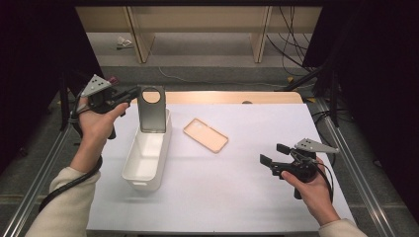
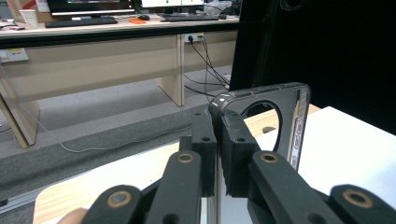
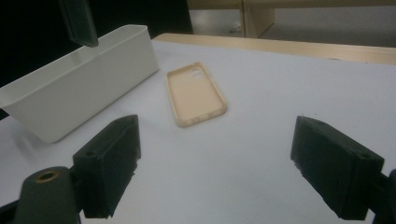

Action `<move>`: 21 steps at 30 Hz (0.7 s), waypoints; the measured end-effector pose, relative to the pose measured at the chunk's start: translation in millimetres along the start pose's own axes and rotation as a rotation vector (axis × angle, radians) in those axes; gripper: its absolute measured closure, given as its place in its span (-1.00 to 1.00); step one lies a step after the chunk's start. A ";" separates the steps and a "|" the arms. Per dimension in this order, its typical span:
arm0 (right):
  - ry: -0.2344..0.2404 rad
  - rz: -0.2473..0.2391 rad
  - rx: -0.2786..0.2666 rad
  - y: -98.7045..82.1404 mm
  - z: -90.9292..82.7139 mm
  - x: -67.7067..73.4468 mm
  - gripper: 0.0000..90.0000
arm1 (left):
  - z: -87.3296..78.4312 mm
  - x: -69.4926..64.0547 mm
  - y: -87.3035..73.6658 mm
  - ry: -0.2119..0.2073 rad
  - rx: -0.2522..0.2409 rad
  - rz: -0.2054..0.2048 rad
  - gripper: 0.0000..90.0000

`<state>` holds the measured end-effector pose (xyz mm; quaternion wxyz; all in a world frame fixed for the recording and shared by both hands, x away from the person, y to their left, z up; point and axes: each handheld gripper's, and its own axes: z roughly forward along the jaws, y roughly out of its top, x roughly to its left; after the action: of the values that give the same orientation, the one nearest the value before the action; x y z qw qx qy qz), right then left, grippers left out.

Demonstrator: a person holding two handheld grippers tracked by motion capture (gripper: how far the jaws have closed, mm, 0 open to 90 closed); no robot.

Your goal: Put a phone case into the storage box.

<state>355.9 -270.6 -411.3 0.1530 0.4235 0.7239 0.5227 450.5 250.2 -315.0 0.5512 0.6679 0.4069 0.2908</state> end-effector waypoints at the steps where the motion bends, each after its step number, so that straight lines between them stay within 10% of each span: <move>1: 0.000 0.000 0.000 0.0 0.1 0.0 -0.62 | 0.5 0.6 -0.6 0.001 0.000 -0.001 0.88; 21: 0.004 0.002 -0.001 -0.6 1.0 -0.1 -0.62 | 10.6 7.1 -4.3 0.013 0.013 0.024 0.88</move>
<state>356.4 -270.2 -412.2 0.1512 0.4232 0.7235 0.5240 461.9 251.3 -322.0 0.5406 0.6743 0.4043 0.2993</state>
